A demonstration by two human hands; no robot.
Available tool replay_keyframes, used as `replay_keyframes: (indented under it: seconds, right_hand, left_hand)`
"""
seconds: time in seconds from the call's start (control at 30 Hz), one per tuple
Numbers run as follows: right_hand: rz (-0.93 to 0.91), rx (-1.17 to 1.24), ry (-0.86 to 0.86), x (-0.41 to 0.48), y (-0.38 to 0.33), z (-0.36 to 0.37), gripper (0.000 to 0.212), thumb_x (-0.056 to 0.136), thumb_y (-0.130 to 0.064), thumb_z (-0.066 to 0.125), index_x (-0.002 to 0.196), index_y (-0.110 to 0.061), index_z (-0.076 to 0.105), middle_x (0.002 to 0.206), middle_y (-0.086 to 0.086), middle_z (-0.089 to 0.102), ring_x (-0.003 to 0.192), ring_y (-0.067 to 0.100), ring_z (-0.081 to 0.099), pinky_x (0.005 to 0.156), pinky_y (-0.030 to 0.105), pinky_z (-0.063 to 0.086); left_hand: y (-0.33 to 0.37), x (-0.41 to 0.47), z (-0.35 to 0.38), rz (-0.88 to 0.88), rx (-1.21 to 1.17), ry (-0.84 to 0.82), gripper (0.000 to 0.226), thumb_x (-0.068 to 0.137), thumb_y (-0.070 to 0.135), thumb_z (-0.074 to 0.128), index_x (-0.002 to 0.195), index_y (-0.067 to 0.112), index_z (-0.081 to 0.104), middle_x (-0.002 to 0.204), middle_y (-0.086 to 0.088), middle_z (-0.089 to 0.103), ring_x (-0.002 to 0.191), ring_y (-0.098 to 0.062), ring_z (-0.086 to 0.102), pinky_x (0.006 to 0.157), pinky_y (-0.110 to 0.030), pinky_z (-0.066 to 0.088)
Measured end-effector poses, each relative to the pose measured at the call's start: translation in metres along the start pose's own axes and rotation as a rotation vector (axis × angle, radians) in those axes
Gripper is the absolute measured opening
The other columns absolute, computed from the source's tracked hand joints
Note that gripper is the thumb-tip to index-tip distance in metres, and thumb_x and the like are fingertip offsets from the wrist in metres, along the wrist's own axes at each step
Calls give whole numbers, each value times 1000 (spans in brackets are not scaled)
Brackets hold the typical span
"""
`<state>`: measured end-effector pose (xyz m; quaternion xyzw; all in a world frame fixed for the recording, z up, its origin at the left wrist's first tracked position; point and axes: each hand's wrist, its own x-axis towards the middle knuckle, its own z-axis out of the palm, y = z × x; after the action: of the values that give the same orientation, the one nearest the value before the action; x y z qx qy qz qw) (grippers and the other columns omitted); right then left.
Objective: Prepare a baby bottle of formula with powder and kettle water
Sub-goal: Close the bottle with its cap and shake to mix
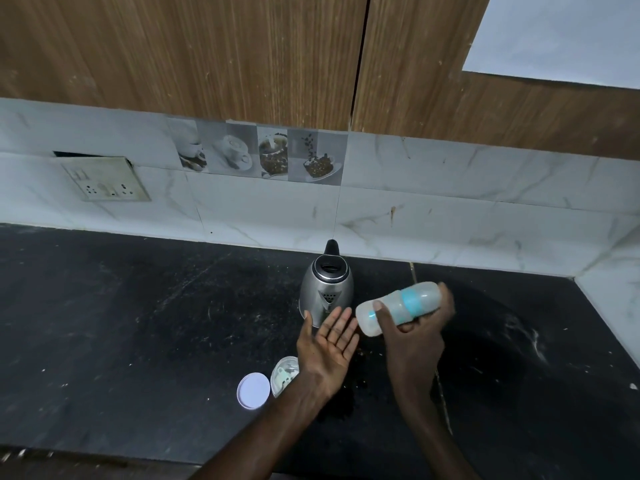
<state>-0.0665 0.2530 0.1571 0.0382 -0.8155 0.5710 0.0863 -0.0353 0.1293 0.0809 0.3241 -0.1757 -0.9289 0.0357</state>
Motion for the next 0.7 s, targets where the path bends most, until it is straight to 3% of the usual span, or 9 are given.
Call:
replay_keyframes:
  seconds: [0.1, 0.17, 0.27, 0.4, 0.53, 0.57, 0.7]
  right_hand:
    - [-73, -126, -233, -1, -1, 1, 105, 74, -39, 93, 153, -48, 24, 133, -2, 67, 105, 15, 73, 87, 36, 61]
    - [-67, -143, -135, 9, -3, -4, 105, 73, -41, 92, 153, -47, 24, 130, -1, 68, 105, 18, 72, 88, 38, 60]
    - [-19, 4, 67, 17, -12, -8, 105, 77, -35, 91, 156, -42, 22, 135, 4, 65, 107, 22, 72, 84, 27, 56]
    - [-97, -182, -221, 1, -4, -4, 107, 74, -35, 93, 156, -45, 25, 133, -11, 62, 107, 12, 68, 89, 32, 56]
    - [3, 22, 101, 11, -13, -13, 107, 76, -32, 93, 156, -43, 23, 137, 0, 64, 106, 18, 70, 93, 40, 59]
    - [14, 27, 89, 8, -16, -11, 107, 76, -33, 92, 157, -42, 22, 138, 1, 63, 106, 18, 69, 93, 39, 59]
    - [4, -171, -226, -17, -9, 2, 109, 72, -44, 93, 155, -50, 20, 141, -7, 64, 110, 14, 70, 91, 35, 59]
  left_hand:
    - [-5, -2, -2, -25, -20, 3, 73, 98, 67, 49, 137, 8, 67, 134, -18, 71, 133, -35, 63, 118, -46, 44]
    - [-6, -3, -1, -16, -12, 3, 73, 99, 68, 47, 137, 9, 67, 133, -15, 73, 132, -32, 64, 116, -44, 46]
    - [-3, -3, 0, -5, -19, -13, 73, 99, 67, 46, 138, 8, 66, 135, -12, 72, 131, -30, 65, 121, -44, 41]
    - [-2, -2, 4, -10, -47, -3, 73, 99, 66, 48, 137, 6, 65, 135, -15, 71, 132, -33, 64, 120, -48, 42]
    - [1, -2, 9, 14, -60, -23, 73, 99, 65, 49, 139, 6, 65, 135, -12, 72, 131, -31, 65, 120, -45, 43]
    - [-1, -2, 8, 11, -79, -28, 72, 99, 65, 50, 139, 6, 65, 136, -13, 72, 131, -31, 65, 119, -46, 43]
    - [-6, -9, 15, -48, -131, -95, 70, 99, 62, 52, 140, 7, 63, 141, -24, 65, 135, -42, 59, 118, -54, 42]
